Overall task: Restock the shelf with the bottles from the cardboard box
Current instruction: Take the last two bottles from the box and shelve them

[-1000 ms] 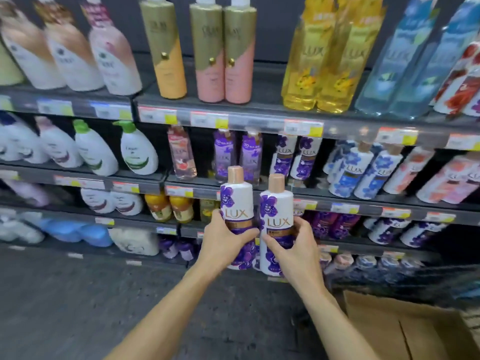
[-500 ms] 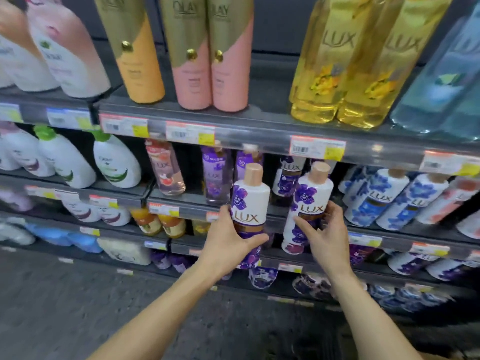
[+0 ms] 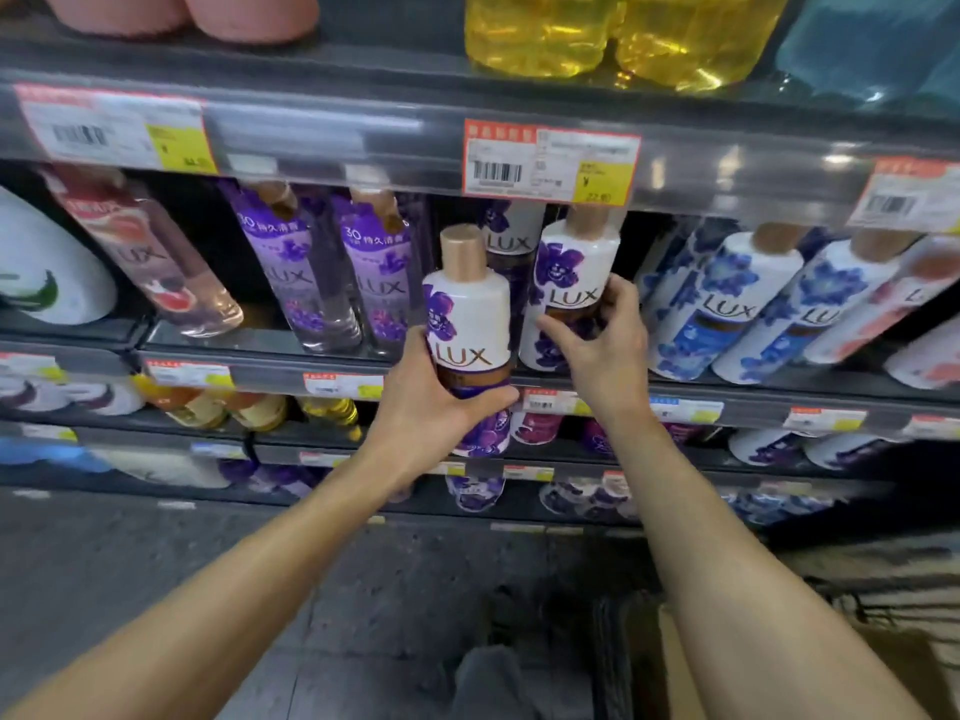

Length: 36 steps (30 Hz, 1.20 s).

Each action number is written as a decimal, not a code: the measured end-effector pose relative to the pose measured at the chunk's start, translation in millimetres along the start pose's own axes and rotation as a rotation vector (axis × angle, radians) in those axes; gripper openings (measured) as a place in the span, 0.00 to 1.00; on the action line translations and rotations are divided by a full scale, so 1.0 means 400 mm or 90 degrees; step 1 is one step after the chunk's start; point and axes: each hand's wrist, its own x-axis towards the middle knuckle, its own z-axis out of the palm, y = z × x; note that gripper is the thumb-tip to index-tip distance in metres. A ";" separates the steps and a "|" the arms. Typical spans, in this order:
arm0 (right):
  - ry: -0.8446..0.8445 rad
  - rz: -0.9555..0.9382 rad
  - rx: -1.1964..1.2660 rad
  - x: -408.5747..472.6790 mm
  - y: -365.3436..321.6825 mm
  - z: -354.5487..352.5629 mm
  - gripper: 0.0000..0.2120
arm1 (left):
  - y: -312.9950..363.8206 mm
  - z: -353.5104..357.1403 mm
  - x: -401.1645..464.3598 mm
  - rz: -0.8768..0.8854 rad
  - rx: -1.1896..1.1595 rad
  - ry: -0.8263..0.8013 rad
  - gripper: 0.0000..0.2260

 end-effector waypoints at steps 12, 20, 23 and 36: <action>0.033 0.000 -0.004 0.070 0.046 -0.003 0.33 | -0.036 -0.001 -0.003 -0.029 0.021 -0.057 0.33; 0.030 -0.027 -0.042 0.053 0.077 -0.006 0.35 | -0.016 -0.007 0.015 -0.002 0.037 -0.068 0.32; -0.013 0.018 -0.126 0.013 0.123 -0.015 0.39 | 0.000 0.000 0.028 0.007 0.027 -0.060 0.32; -0.115 -0.119 -0.616 -0.054 0.225 -0.025 0.35 | 0.042 0.063 0.100 0.063 0.021 0.027 0.29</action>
